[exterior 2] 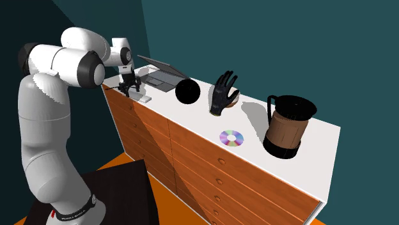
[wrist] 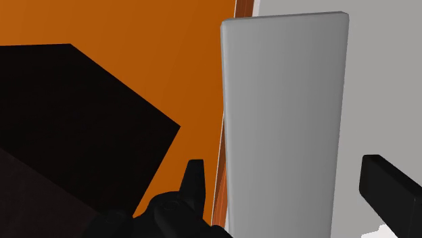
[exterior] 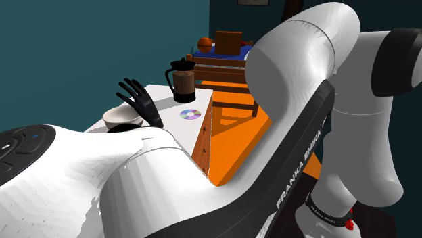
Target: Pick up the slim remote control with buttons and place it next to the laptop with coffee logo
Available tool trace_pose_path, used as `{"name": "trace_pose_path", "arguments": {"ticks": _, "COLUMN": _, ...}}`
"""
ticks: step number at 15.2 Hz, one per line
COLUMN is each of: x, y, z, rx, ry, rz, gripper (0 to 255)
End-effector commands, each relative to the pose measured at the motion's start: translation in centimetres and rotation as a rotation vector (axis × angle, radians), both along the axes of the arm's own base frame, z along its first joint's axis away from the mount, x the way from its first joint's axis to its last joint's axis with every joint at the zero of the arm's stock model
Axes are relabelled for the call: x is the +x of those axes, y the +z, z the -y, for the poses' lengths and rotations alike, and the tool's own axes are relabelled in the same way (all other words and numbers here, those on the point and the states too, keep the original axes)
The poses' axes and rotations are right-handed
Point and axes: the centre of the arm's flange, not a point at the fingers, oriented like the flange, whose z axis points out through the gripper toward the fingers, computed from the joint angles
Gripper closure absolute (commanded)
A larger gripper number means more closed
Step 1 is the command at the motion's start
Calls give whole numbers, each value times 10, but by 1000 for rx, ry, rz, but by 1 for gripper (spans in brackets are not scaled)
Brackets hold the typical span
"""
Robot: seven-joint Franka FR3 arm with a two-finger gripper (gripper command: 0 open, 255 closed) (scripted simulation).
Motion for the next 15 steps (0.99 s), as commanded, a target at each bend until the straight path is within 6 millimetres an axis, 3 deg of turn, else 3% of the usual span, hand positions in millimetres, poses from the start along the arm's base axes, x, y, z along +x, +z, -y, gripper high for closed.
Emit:
{"name": "trace_pose_path", "arguments": {"ticks": 1, "x": 0, "y": 0, "z": 0, "rx": 0, "ry": 0, "rz": 0, "gripper": 0}}
{"name": "trace_pose_path", "arguments": {"ticks": 4, "x": 0, "y": 0, "z": 0, "rx": 0, "ry": 0, "rz": 0, "gripper": 0}}
{"name": "trace_pose_path", "arguments": {"ticks": 8, "x": 0, "y": 50, "z": 0, "rx": 0, "ry": 0, "rz": 0, "gripper": 0}}
{"name": "trace_pose_path", "arguments": {"ticks": 15, "x": 0, "y": 50, "z": 0, "rx": 0, "ry": 0, "rz": 0, "gripper": 0}}
